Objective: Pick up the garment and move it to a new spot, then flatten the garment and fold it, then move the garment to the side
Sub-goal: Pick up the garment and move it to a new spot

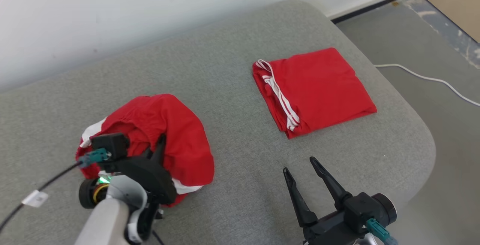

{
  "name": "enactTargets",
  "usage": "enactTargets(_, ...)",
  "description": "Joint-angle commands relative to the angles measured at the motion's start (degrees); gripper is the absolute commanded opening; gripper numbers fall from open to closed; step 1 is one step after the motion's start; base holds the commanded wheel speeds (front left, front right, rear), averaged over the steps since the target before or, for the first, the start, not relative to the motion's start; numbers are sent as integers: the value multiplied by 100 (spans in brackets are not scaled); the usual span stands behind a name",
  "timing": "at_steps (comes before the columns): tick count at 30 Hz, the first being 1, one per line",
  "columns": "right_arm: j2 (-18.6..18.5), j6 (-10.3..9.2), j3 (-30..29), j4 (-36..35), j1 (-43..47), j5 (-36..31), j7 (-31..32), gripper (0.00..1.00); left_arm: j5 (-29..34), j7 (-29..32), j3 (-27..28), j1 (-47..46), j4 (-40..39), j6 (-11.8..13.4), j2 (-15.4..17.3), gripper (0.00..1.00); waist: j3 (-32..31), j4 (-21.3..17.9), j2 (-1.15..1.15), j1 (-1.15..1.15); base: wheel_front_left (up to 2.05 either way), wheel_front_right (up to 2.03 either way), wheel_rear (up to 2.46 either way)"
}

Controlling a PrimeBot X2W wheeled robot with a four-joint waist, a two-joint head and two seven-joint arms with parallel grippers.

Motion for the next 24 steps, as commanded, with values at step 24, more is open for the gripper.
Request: enactTargets(24, 1, -17, -894, 76, 541, -288, -1, 100, 884, -2569, 818, 1935, -802, -437, -250, 100, -902, 1750, 0, -1, 0, 0, 0)
